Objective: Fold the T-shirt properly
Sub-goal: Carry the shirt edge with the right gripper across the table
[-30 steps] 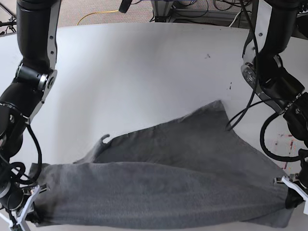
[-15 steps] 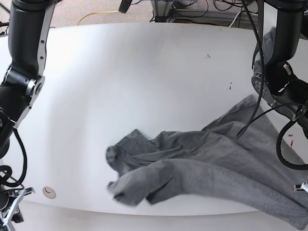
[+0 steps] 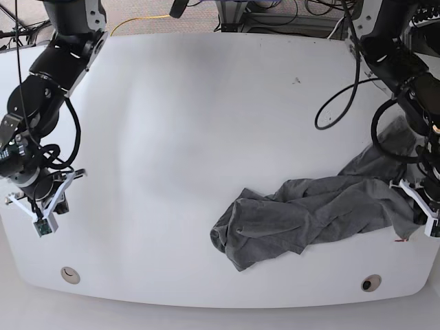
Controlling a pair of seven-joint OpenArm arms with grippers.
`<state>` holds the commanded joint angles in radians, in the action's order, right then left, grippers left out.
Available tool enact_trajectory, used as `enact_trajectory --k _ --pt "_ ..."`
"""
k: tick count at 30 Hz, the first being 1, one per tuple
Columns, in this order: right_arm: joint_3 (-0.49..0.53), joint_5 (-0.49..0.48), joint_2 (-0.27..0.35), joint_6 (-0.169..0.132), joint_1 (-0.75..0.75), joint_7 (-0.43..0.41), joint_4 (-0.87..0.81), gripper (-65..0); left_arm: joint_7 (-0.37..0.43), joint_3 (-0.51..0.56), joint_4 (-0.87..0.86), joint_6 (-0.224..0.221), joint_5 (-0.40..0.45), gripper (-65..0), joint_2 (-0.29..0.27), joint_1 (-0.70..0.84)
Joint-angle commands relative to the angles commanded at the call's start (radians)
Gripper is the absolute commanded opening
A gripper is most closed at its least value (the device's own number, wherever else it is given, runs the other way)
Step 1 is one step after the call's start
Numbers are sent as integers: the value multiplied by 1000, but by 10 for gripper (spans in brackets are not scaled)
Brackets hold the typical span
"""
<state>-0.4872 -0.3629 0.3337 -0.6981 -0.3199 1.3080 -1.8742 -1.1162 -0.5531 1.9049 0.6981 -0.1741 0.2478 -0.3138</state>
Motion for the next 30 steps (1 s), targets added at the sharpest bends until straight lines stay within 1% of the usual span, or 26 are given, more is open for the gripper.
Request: enact_trajectory --k 3,5,8,9,11,13,14,15,17,18,19,20,22,25,27,28,30 --pt "2 11 -28 0 14 0 11 -650 0 -52 3 0 0 -650 2 58" --pt "5 11 -58 0 17 0 44 -642 0 -107 0 0 0 -650 3 94" --pt "9 11 -89 0 -5 0 132 -640 0 -172 0 0 6 -650 6 140" --pt "15 11 -97 0 -18 0 164 -629 0 -187 0 0 6 -650 8 155" --pt "43 12 -112 0 -61 -2 262 -547 0 -219 0 0 6 -650 26 189" --pt "72 12 -138 0 -104 -40 381 -385 2 -238 -3 0 5 -650 51 219" --pt "87 12 -155 0 -124 -69 436 -289 2 -242 -3 0 5 -650 54 230" --pt "100 12 -164 0 -138 -89 474 -214 2 -244 -3 0 5 -650 54 238" --pt "127 11 -186 0 -161 -106 546 -76 2 -253 -2 0 5 -650 60 267" --pt "137 8 -203 0 -173 -107 580 -29 2 -272 0 0 3 -650 64 284" --pt "140 11 -218 0 -184 -109 603 -16 2 -285 0 0 3 -650 68 292" --pt "138 12 -238 0 -199 -120 635 -19 2 -302 -2 0 3 -650 71 298" --pt "143 12 -275 0 -218 -169 701 -51 2 -318 -2 0 3 -650 71 301" --pt "144 12 -313 0 -241 -226 786 -103 2 -322 0 0 2 -650 71 308" --pt "144 12 -334 0 -249 -252 825 -120 2 -325 -2 0 2 -650 72 322" --pt "144 12 -345 0 -250 -273 844 -125 2 -331 -2 0 2 -650 74 328" --pt "146 12 -368 0 -255 -351 885 -128 2 -344 0 0 2 -650 74 331"
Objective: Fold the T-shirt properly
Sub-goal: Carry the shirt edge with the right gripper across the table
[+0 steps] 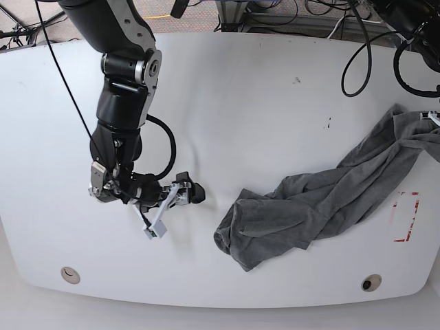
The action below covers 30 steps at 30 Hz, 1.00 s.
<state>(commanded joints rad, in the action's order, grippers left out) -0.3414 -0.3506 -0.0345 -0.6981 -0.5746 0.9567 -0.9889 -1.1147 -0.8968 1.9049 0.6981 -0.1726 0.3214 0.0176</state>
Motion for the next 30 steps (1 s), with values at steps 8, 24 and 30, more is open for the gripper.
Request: enact_trajectory --k 8,24,30 --pt "161 0 -38 0 9 -215 55 -132 0 2 0 0 0 -650 -5 5" --pt "483 0 -35 206 55 -684 216 -132 0 2 3 0 0 -650 -6 32" --pt "601 2 0 320 48 -810 284 -132 -2 0 2 0 5 -650 -8 34"
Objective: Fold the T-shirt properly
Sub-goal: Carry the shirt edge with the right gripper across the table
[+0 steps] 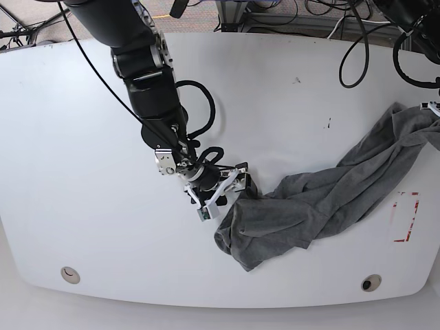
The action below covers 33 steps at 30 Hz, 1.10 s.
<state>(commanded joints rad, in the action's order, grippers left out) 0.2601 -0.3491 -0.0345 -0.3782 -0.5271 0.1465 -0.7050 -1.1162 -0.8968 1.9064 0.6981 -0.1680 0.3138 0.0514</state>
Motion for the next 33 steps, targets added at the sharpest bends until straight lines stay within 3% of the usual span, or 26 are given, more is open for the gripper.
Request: enact_trajectory --k 2,12,23,26,31,33 --pt "35 0 9 48 -5 -49 29 -132 -2 0 0 0 0 -650 0 0" --pt "164 0 -17 163 -14 -129 80 -132 -2 5 0 0 -2 -650 0 0" --pt "166 0 -68 172 -14 -129 80 -147 -2 6 -3 0 -3 -650 0 0" --pt "166 0 -68 172 -14 -129 80 -265 -2 6 -3 0 -3 -650 2 0" --pt "166 0 -66 176 -14 -123 81 -648 -2 6 -3 0 -3 -650 6 0" --pt "166 0 -66 195 -14 -123 81 -650 -2 6 -3 0 -3 -650 6 -2"
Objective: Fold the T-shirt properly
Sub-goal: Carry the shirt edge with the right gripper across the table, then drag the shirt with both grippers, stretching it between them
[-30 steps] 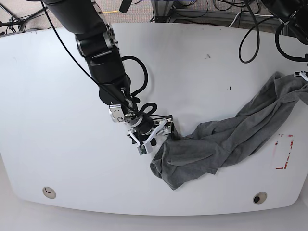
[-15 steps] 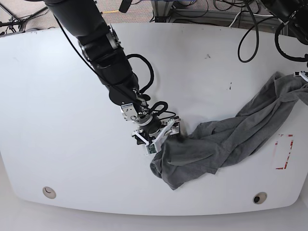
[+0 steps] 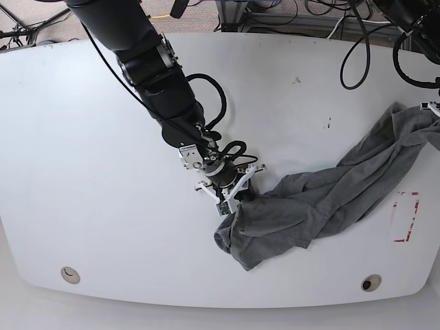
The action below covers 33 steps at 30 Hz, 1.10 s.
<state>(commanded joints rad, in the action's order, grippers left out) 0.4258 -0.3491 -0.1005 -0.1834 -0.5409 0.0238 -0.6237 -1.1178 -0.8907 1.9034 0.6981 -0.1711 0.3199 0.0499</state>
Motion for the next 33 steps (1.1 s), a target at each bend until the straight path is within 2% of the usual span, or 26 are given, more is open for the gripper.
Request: enact_trajectory --k 2,4,7,10,13,16,19,23,26,33 --pt "0 0 0 31 0 3 0 -650 0 3 0 0 0 -650 0 -3" --pt "0 0 2 48 2 26 -6 -650 2 26 -2 0 0 -650 0 -5" --pt "-2 -6 31 51 23 71 -54 -650 2 64 2 0 0 -650 0 -5" --pt "-3 -12 97 52 109 153 -252 -650 2 95 5 0 0 -650 0 -6" --pt "-41 -14 183 52 218 288 -494 -650 2 115 5 0 2 -650 0 -8" --pt "-140 -14 230 46 342 405 -692 -650 3 138 3 0 2 -650 0 -14" --pt "-264 -14 269 43 476 480 -853 -650 3 161 -2 0 5 -650 0 -34" --pt "-400 -14 307 41 632 519 -1000 -650 3 170 -3 0 5 -650 -2 -44" --pt "-471 -14 331 41 735 520 -1074 -650 3 221 -3 0 5 -650 0 -46" --pt "-598 -14 336 41 905 520 -1160 -650 3 281 -3 0 6 -650 0 -87"
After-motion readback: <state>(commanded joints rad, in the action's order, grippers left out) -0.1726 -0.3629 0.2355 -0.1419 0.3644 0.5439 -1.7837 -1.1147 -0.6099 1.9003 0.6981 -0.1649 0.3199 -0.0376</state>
